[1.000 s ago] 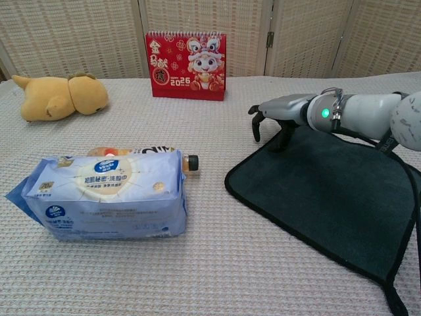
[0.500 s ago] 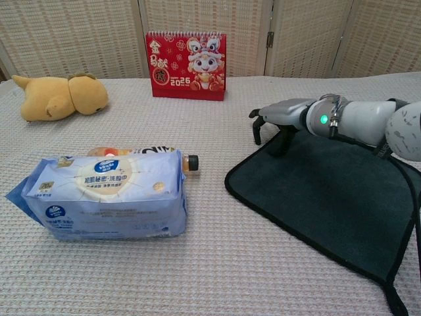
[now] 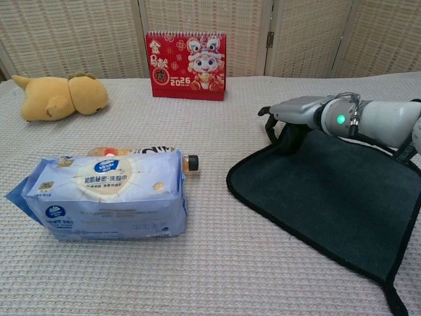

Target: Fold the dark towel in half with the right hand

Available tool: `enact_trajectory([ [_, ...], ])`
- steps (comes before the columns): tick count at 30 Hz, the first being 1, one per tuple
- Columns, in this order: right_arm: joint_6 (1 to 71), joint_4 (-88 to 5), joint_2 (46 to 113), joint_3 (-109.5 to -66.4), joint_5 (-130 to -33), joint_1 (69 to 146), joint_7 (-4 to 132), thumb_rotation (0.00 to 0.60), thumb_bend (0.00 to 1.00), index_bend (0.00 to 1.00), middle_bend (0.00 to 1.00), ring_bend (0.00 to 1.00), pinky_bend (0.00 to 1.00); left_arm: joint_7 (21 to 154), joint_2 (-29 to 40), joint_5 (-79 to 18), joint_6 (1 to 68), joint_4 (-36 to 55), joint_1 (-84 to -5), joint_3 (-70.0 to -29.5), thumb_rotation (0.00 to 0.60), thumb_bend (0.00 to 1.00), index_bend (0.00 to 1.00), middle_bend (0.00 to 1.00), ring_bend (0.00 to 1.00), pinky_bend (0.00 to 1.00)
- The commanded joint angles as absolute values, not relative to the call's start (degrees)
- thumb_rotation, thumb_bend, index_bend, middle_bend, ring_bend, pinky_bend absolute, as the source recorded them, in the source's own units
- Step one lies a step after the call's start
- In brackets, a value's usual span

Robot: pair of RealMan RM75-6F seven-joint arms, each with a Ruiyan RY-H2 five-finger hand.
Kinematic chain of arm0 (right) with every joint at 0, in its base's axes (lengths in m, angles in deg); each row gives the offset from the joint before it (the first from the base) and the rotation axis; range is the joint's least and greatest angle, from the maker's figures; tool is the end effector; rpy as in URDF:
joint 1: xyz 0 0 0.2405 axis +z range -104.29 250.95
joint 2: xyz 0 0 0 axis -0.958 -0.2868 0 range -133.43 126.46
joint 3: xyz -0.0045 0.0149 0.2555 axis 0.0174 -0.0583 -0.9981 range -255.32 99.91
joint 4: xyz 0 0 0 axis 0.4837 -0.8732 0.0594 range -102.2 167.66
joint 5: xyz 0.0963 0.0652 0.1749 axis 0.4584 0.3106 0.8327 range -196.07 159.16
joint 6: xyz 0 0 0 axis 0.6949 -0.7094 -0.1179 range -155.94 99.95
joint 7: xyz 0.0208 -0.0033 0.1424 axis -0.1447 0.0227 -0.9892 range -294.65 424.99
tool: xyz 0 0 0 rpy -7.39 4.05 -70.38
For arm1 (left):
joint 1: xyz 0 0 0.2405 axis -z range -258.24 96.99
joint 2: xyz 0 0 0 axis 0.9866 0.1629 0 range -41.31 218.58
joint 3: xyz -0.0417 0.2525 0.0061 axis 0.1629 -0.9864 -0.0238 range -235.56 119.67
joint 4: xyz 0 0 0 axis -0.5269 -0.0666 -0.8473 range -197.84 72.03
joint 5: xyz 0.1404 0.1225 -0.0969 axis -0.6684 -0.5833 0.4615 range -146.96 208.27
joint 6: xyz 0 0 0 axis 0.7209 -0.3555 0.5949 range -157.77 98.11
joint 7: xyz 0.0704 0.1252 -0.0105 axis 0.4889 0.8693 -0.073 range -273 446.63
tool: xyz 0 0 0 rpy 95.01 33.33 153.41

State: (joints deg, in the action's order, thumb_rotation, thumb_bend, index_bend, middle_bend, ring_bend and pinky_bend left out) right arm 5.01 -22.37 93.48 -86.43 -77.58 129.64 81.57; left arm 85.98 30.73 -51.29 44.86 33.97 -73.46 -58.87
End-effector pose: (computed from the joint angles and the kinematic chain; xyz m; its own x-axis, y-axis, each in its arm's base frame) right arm -0.1609 -0.4290 -0.0509 0.6646 -0.3477 0.6614 -0.7417 -0.4147 0.5272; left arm -0.3220 0.1751 0.1586 0.3935 0.2273 0.8908 0.9111 0.0326 -0.4109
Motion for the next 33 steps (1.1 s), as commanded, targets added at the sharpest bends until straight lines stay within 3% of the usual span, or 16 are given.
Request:
enact_trajectory([
  [1, 7.2, -25.6, 91.5, -86.0, -78.9, 128.4, 81.4, 0.600, 0.45, 0.60, 0.07, 0.00, 0.00, 85.9, 30.8, -51.5, 45.2, 34.0, -73.6, -59.0, 0.600, 0.13, 0.01, 0.00, 0.00, 0.00],
  [17, 20.8, -45.9, 75.7, -78.0, -90.5, 116.9, 79.5, 0.600, 0.45, 0.63, 0.08, 0.00, 0.00, 87.2, 30.2, -52.2, 45.2, 34.1, -73.6, -59.5, 0.600, 0.13, 0.00, 0.00, 0.00, 0.00],
  [25, 24.2, -45.7, 73.2, -72.4, -96.5, 110.7, 75.0, 0.600, 0.45, 0.63, 0.08, 0.00, 0.00, 88.2, 29.9, -52.3, 45.4, 34.4, -73.7, -59.7, 0.600, 0.14, 0.00, 0.00, 0.00, 0.00],
  [33, 26.3, -42.7, 73.3, -70.2, -100.7, 107.3, 70.5, 0.600, 0.45, 0.63, 0.08, 0.00, 0.00, 88.6, 29.8, -52.2, 45.6, 34.6, -73.9, -59.7, 0.600, 0.13, 0.00, 0.00, 0.00, 0.00],
])
